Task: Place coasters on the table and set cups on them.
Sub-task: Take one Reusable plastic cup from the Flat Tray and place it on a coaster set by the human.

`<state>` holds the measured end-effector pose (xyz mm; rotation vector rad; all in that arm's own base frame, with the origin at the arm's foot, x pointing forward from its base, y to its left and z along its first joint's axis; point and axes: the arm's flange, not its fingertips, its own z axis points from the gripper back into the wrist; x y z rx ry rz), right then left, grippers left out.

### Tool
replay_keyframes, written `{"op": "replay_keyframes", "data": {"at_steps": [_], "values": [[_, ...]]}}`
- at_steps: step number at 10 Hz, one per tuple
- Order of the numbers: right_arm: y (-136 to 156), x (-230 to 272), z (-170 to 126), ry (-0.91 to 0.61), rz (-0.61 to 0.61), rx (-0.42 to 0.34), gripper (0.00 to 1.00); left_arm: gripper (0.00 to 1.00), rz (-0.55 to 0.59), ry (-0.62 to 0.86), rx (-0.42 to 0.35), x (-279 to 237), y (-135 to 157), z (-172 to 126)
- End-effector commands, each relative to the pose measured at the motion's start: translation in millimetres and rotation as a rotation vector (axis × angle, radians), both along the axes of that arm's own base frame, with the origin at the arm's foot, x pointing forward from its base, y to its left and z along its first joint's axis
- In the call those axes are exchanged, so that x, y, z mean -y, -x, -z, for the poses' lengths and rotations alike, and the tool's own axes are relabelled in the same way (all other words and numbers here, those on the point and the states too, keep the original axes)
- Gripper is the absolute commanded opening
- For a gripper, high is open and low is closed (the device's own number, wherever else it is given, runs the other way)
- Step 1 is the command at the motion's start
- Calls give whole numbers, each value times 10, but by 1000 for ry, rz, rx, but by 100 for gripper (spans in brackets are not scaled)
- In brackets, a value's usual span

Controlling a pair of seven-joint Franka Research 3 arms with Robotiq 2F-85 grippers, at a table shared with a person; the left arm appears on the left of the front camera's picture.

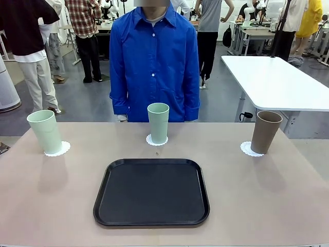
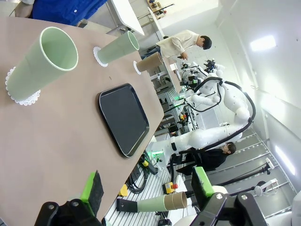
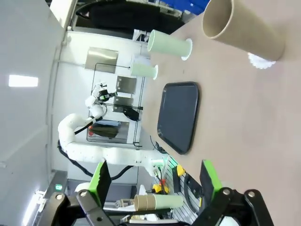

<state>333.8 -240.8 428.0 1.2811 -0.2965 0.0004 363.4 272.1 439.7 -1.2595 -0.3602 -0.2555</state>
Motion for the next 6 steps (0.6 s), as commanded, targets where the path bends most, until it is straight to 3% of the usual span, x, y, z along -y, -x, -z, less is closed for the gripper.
{"op": "replay_keyframes", "data": {"at_steps": [1, 2, 6], "values": [[40, -82, -183, 166, 173, 4, 100, 100, 7, 5, 6, -14, 12, -27], [0, 0, 0, 0, 0, 0, 100, 100, 7, 5, 6, -14, 12, -27], [0, 0, 0, 0, 0, 0, 100, 100, 7, 5, 6, -14, 12, -27]]}}
